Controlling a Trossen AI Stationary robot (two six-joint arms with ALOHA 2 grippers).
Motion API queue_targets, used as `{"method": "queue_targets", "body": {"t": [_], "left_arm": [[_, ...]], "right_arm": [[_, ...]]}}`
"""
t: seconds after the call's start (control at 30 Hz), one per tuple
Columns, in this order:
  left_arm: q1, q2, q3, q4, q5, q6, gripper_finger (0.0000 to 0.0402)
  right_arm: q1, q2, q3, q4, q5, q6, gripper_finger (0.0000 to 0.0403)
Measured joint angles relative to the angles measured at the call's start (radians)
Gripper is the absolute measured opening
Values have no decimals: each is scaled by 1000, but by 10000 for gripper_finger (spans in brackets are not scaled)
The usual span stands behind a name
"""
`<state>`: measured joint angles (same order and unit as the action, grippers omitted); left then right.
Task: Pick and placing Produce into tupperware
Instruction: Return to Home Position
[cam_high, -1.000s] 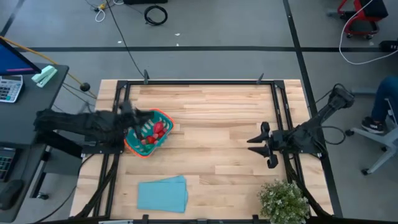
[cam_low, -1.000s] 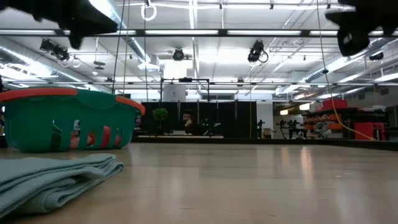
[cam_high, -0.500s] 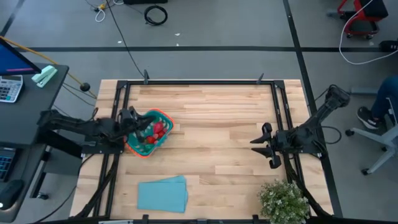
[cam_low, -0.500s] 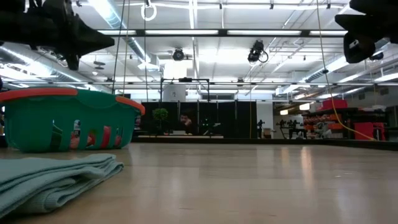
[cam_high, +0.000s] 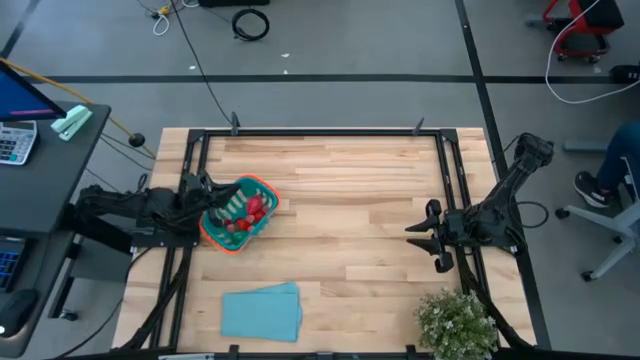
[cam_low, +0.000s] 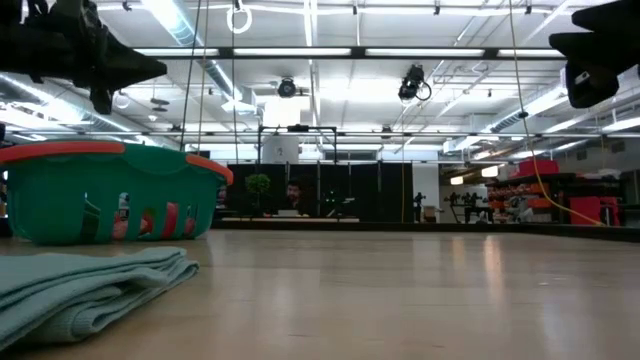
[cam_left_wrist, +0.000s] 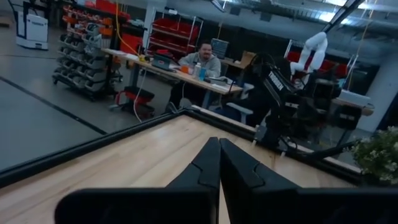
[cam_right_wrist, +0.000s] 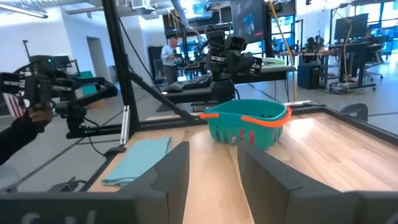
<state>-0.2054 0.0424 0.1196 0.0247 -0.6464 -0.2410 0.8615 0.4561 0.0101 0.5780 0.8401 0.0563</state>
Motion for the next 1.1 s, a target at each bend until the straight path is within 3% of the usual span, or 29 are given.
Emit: {"method": "queue_targets", "body": {"t": [0.2, 0.47, 0.73, 0.8, 0.93, 1.1], "left_arm": [[0, -24, -6, -9, 23, -2, 7], [0, -22, -109, 61, 34, -28, 11], [0, -17, -109, 96, 33, 52, 11], [2, -17, -109, 96, 33, 55, 21], [2, -17, -110, 99, 32, 55, 36], [2, -17, -110, 107, 32, 55, 37]], "right_arm": [[-2, 0, 0, -4, 7, -9, 144], [-2, 0, 0, -27, 7, -12, 144], [-2, 0, 0, -57, 37, -105, 144], [-8, 0, 0, -46, -39, -142, 144], [-74, 0, 0, -33, -304, -170, 144], [-221, 0, 0, -53, -354, -110, 145]]}}
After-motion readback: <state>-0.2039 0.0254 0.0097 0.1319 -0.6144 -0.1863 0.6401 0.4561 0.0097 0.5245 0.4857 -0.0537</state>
